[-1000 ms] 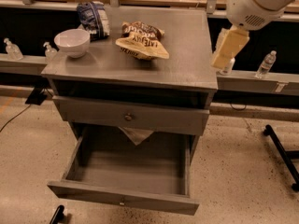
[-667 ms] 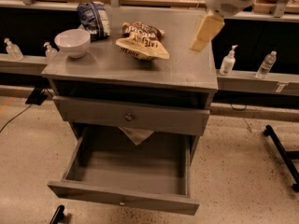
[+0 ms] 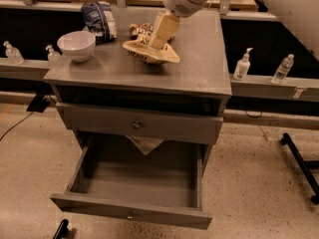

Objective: Place brown chip bag into middle drawer

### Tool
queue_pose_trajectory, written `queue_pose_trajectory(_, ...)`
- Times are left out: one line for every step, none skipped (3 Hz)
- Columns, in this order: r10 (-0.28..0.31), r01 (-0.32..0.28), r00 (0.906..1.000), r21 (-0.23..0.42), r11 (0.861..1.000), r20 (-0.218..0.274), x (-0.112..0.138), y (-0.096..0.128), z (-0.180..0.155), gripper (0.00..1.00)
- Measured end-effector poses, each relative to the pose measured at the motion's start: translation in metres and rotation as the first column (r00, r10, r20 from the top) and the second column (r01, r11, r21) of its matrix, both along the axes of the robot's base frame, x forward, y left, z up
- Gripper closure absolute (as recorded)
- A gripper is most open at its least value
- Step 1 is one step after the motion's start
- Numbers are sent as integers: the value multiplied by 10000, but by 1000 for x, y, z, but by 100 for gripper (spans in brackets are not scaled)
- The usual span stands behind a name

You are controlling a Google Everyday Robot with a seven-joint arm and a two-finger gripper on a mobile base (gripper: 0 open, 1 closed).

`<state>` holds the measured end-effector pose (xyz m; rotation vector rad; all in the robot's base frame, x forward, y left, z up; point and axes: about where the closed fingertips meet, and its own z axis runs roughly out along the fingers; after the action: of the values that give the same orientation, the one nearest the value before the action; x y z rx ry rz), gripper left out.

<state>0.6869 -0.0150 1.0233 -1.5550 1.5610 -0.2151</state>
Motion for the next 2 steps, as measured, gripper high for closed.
queue_pose_trajectory(1,-1,10000,0,10000,0,0,0,0,0)
queue_pose_trajectory(510,-510,9987,-178,9985,16,4,10,-20,0)
